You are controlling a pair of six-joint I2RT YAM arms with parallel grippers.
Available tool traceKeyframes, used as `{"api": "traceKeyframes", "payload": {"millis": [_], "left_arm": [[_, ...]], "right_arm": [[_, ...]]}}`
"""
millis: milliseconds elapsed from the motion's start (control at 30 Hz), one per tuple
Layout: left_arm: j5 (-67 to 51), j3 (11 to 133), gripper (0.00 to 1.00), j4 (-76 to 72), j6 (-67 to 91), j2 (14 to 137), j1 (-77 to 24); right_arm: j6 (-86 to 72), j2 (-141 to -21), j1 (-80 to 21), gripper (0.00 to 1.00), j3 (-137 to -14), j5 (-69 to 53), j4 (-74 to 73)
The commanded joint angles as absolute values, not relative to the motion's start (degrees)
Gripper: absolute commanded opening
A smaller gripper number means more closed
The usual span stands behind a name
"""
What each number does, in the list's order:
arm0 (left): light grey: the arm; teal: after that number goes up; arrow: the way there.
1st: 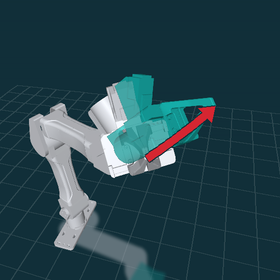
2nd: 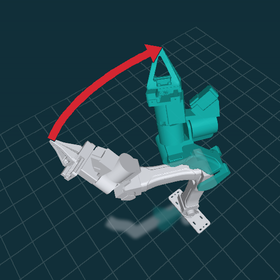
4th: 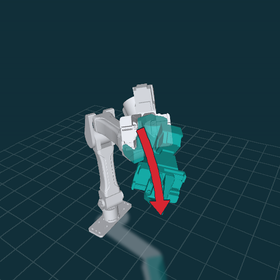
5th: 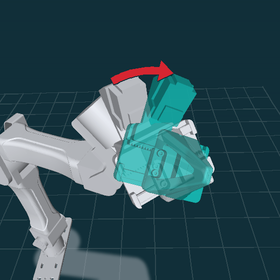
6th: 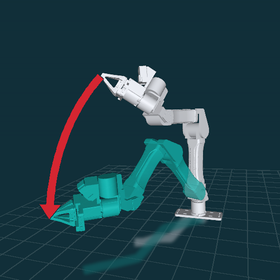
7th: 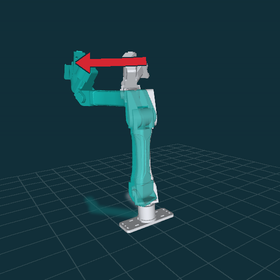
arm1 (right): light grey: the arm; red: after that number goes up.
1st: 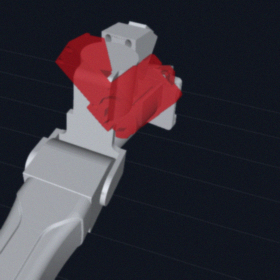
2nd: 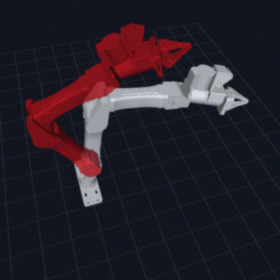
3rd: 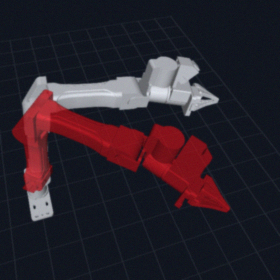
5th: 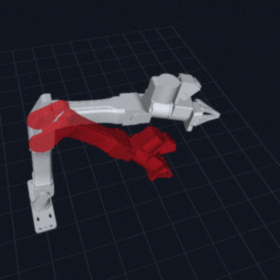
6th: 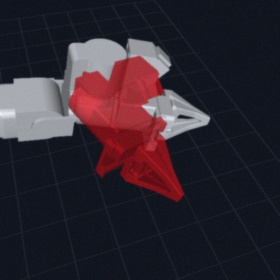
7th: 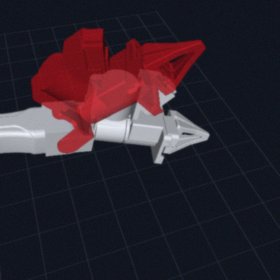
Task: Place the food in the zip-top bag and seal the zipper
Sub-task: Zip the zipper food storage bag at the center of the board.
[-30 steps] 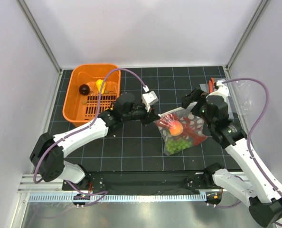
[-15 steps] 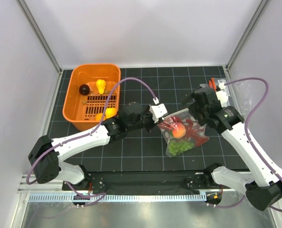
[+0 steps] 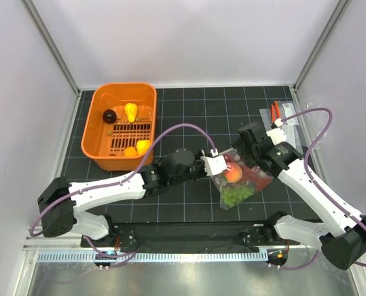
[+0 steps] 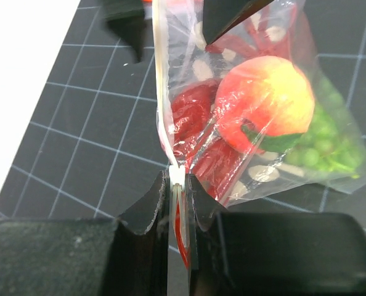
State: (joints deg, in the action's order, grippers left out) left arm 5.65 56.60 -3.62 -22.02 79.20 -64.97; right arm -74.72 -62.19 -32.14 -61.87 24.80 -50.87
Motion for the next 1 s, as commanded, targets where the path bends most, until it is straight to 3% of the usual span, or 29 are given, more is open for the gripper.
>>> {"api": "traceKeyframes", "payload": {"millis": [0, 100, 133, 200, 267, 400, 633, 967], "left_arm": [[7.4, 54.6, 0.02, -9.7, -25.1, 75.7, -65.6], [6.6, 52.9, 0.02, -11.9, -26.1, 74.0, -65.8], [6.6, 52.6, 0.02, -12.3, -26.3, 73.6, -65.9], [6.6, 52.1, 0.02, -13.1, -26.6, 73.2, -66.1], [6.5, 51.8, 0.02, -13.6, -27.1, 72.9, -66.2], [6.4, 51.6, 0.02, -13.8, -27.1, 72.9, -66.3], [7.3, 51.9, 0.02, -13.7, -26.7, 73.7, -66.4], [6.6, 54.2, 0.02, -11.2, -23.1, 75.1, -66.3]], "right_arm": [[-76.7, -60.6, -32.5, 0.62, -60.2, 25.5, -46.9], [-75.9, -60.7, -32.4, 0.58, -60.5, 23.8, -47.0], [-75.7, -60.6, -32.4, 0.49, -60.5, 23.7, -46.8], [-75.6, -59.7, -32.4, 0.45, -60.4, 23.6, -46.4], [-74.4, -58.9, -32.4, 0.26, -60.3, 23.6, -45.5], [-73.3, -57.3, -32.4, 0.01, -60.5, 24.1, -45.1], [-72.8, -53.2, -32.4, 0.01, -60.2, 29.3, -45.9], [-74.3, -50.5, -30.6, 0.01, -62.7, 50.5, -52.9]]}}
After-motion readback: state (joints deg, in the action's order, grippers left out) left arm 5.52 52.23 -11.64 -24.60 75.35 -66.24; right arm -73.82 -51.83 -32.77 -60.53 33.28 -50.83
